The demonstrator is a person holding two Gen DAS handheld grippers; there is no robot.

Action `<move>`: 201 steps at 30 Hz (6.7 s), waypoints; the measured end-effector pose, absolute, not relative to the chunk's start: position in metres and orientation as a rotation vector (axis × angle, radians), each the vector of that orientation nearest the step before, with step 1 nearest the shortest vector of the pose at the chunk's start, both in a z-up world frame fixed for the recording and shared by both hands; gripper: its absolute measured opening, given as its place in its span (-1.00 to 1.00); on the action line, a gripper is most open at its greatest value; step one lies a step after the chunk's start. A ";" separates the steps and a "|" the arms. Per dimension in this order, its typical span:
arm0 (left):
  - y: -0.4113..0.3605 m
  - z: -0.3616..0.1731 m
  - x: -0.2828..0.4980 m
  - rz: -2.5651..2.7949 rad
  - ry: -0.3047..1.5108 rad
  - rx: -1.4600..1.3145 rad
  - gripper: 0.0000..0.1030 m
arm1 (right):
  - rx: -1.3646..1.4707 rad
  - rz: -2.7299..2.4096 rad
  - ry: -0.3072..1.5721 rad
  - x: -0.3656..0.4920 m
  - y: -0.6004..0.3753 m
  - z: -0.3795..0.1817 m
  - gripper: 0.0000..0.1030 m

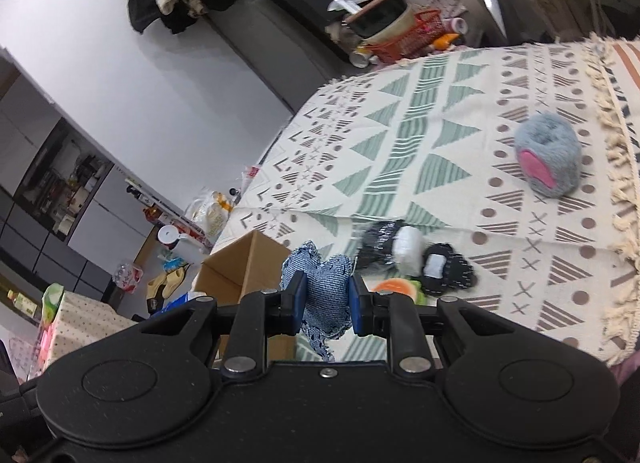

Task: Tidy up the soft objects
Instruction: 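Carry packet and denim patch into the cardboard box and release both, then withdraw both tools from the box back toward the remaining plushes, then grasp the orange burger plush with left tool while right tool grasps black-white plush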

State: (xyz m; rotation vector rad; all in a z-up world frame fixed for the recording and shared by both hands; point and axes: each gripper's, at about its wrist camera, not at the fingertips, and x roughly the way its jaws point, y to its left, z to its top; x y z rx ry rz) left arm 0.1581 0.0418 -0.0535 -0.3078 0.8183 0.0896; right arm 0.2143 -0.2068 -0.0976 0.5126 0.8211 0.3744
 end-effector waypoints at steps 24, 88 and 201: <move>0.161 -0.075 0.176 0.218 0.849 -0.438 0.34 | 0.423 0.453 0.875 0.239 -0.095 -0.089 -0.57; 0.178 -0.055 0.161 0.268 0.856 -0.373 1.00 | 0.301 0.468 0.816 0.233 -0.082 -0.090 0.98; -0.003 -0.122 0.235 0.052 0.997 -0.201 0.08 | 0.461 0.379 1.067 0.305 -0.250 -0.212 -0.72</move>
